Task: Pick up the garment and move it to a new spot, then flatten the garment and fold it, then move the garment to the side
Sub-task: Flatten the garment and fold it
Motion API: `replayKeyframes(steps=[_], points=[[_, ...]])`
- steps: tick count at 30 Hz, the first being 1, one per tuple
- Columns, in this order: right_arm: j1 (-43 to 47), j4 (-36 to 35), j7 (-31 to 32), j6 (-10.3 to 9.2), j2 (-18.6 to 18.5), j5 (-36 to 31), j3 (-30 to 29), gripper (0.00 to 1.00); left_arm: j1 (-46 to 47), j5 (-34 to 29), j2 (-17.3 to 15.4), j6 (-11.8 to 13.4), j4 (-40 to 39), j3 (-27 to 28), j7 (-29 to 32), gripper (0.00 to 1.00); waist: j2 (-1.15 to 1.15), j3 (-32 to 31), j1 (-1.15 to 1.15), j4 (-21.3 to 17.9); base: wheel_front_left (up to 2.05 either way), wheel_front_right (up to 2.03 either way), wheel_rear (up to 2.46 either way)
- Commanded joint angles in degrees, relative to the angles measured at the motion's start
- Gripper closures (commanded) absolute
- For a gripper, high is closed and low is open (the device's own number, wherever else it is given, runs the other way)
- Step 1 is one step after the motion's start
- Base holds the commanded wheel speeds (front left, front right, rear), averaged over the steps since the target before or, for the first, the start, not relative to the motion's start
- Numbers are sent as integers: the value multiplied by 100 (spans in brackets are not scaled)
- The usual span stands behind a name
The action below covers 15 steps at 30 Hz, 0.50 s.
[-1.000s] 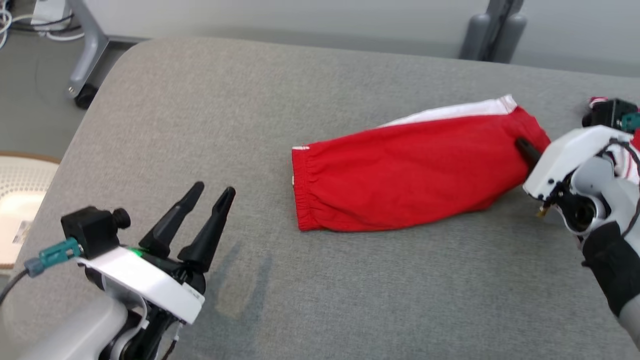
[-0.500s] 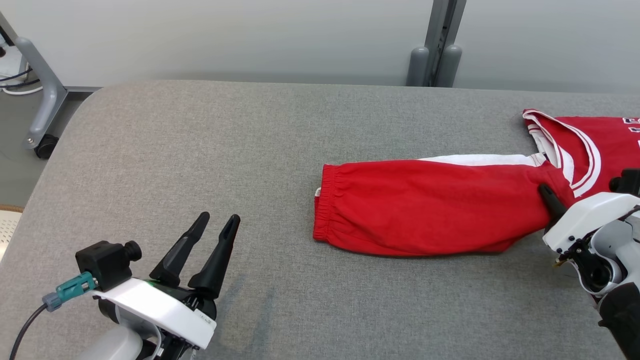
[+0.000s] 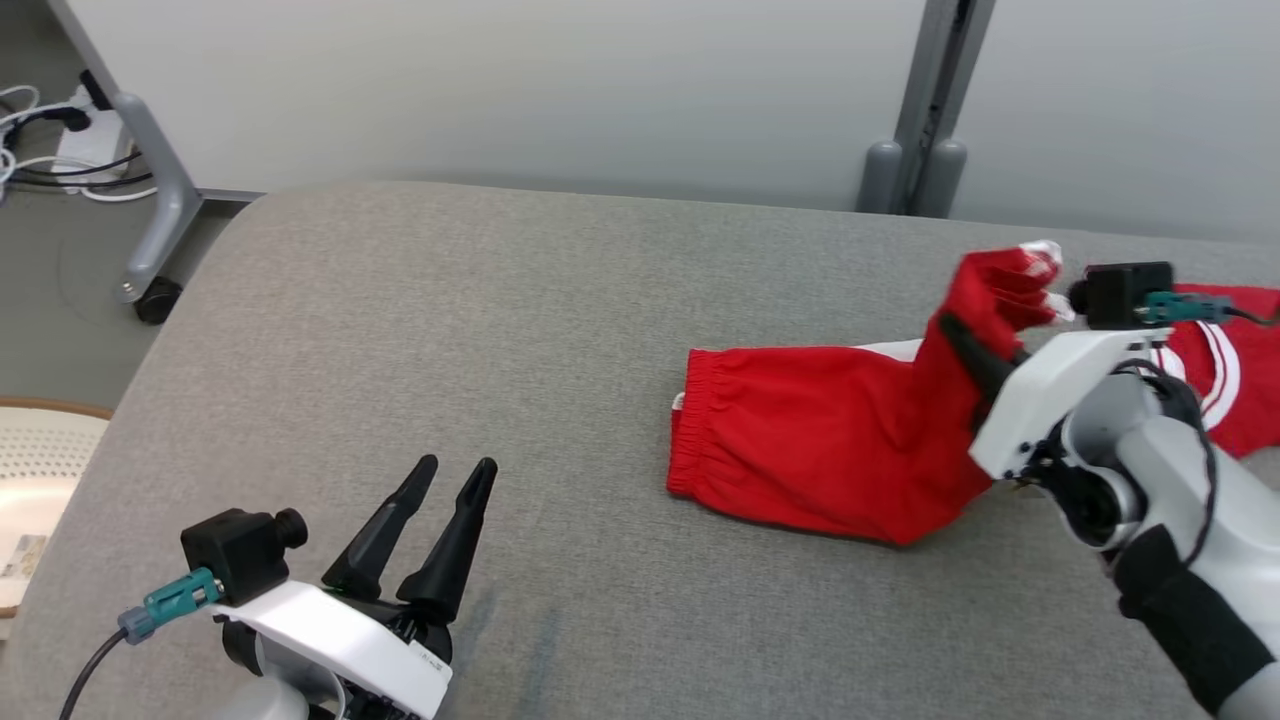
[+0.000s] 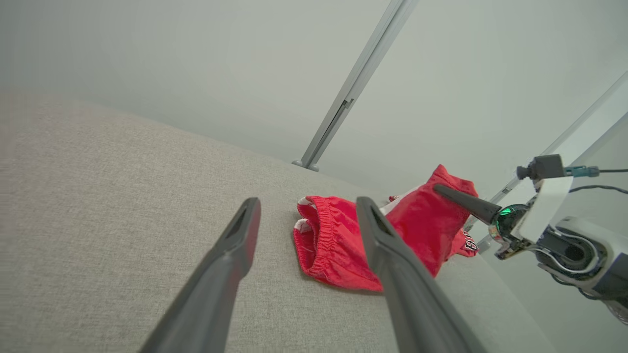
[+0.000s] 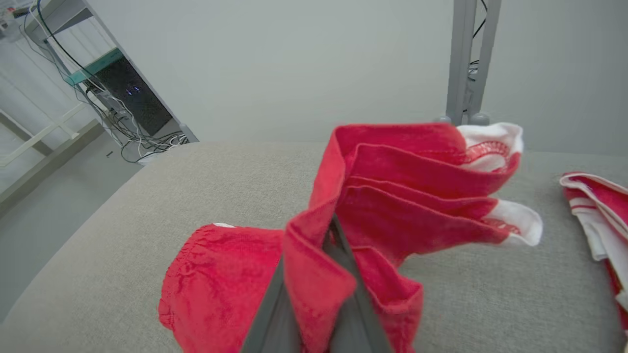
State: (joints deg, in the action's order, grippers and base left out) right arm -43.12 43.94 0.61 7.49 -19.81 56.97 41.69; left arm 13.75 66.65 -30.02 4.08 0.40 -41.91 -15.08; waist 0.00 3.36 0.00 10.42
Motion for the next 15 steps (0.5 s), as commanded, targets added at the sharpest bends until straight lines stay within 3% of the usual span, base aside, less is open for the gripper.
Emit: replayKeyframes(steps=[1, 5, 15], points=[[-37, -50, 84, 1, 91, -20, 98, 100, -32, 19, 10, -32, 28, -4, 12, 0, 0, -49, 0, 110, 0, 0, 0], [-80, -68, 336, 1, 345, -30, 363, 100, -10, 28, 60, -50, 81, -22, 26, 0, 0, -67, 0, 301, 0, 0, 0], [-218, 814, 729, 1, 974, 98, 614, 100, -12, 39, 145, -112, 282, -24, 43, 0, 0, -1, 0, 683, 0, 0, 0]])
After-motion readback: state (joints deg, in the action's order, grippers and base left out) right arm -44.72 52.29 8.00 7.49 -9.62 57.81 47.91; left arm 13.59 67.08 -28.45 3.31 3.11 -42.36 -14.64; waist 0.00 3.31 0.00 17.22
